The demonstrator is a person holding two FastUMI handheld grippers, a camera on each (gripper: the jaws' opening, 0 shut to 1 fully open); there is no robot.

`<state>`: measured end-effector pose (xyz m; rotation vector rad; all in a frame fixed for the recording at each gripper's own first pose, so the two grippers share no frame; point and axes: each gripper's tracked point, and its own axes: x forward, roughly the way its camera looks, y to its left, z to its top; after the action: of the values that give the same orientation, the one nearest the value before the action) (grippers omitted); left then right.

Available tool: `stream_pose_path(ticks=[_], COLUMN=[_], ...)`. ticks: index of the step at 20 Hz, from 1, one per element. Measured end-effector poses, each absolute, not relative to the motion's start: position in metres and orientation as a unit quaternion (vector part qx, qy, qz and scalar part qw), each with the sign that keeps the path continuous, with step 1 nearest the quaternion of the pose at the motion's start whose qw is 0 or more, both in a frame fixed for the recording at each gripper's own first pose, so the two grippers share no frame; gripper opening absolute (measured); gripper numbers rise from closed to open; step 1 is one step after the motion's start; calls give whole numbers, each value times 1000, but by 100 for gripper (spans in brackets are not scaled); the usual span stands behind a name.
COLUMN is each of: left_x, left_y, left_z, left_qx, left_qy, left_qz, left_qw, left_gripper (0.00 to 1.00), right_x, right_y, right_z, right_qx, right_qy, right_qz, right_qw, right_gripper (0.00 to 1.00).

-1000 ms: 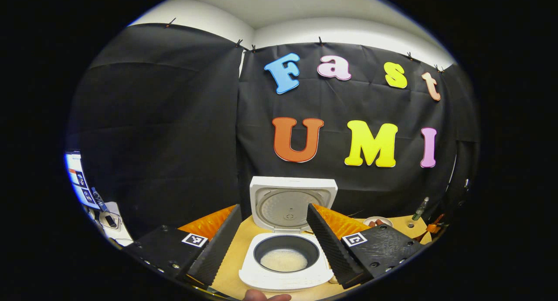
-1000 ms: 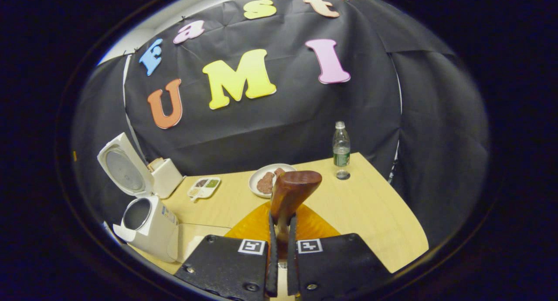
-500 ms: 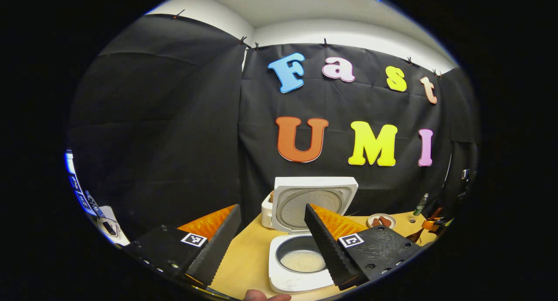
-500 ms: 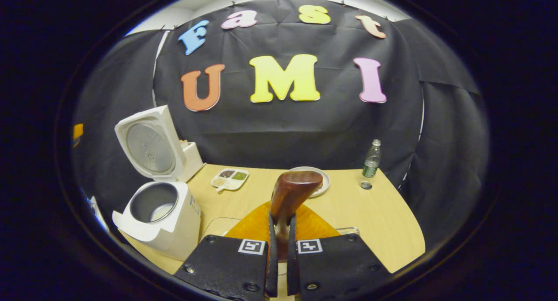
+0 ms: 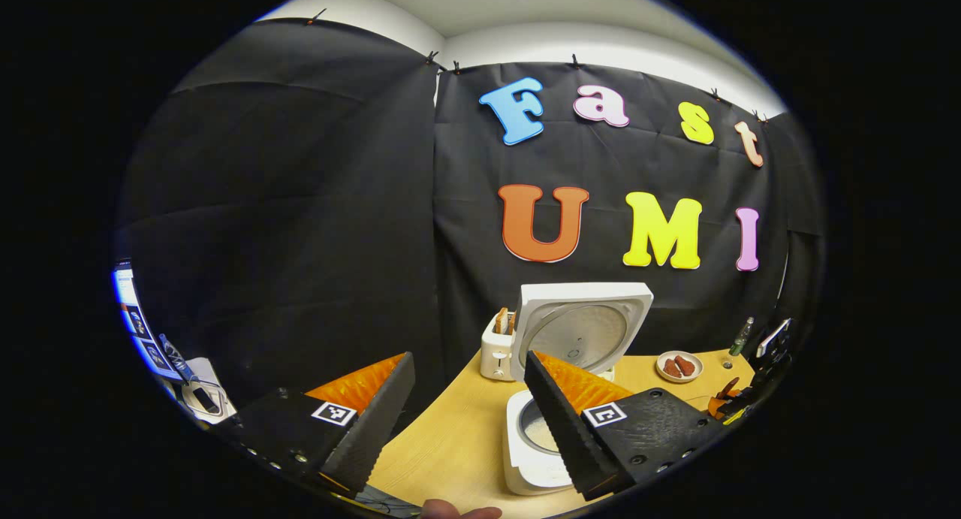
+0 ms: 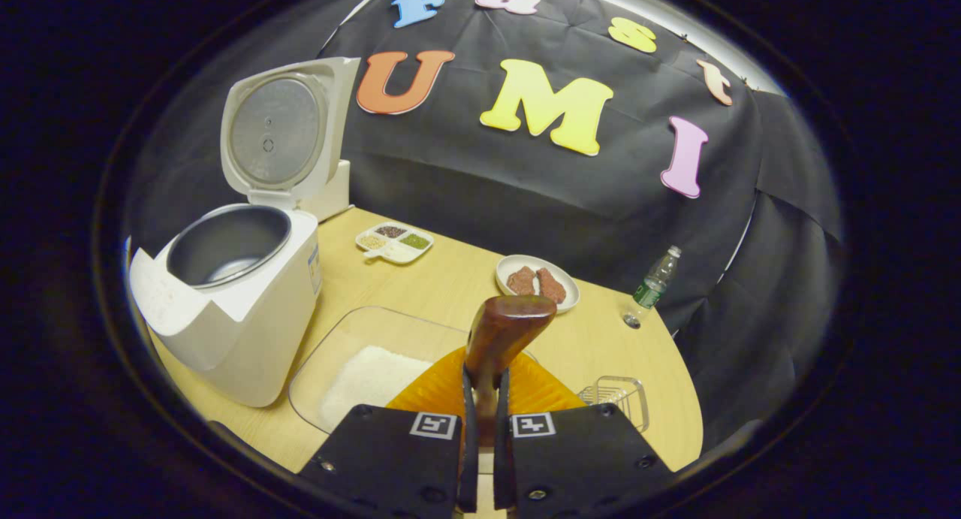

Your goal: Close the left gripper, press the button to open the rice cooker; take a wooden spoon from the chopstick holder with the right hand, scoop a spoonful of rice and pour it into the rice cooker, then put the wooden spoon back into the chopstick holder.

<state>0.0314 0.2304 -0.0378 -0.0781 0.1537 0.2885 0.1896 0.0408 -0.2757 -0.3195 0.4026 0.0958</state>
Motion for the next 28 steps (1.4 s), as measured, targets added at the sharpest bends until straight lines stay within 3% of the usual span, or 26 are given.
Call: stream_pose_path(ticks=[9, 19, 28], left_x=[19, 18, 27], left_y=[238, 217, 187], left_z=[-40, -27, -16], left_qx=[-38, -31, -40], left_qy=[85, 84, 75], left_qz=[150, 146, 132], left_qw=[984, 985, 988], left_gripper=[94, 94, 94], right_x=[182, 191, 184], right_y=[96, 52, 3], right_z=[-285, -285, -231], right_qx=[101, 411, 482], right_qy=[246, 262, 199], right_qz=[83, 60, 78], right_qw=[960, 871, 850], right_gripper=[13, 13, 13])
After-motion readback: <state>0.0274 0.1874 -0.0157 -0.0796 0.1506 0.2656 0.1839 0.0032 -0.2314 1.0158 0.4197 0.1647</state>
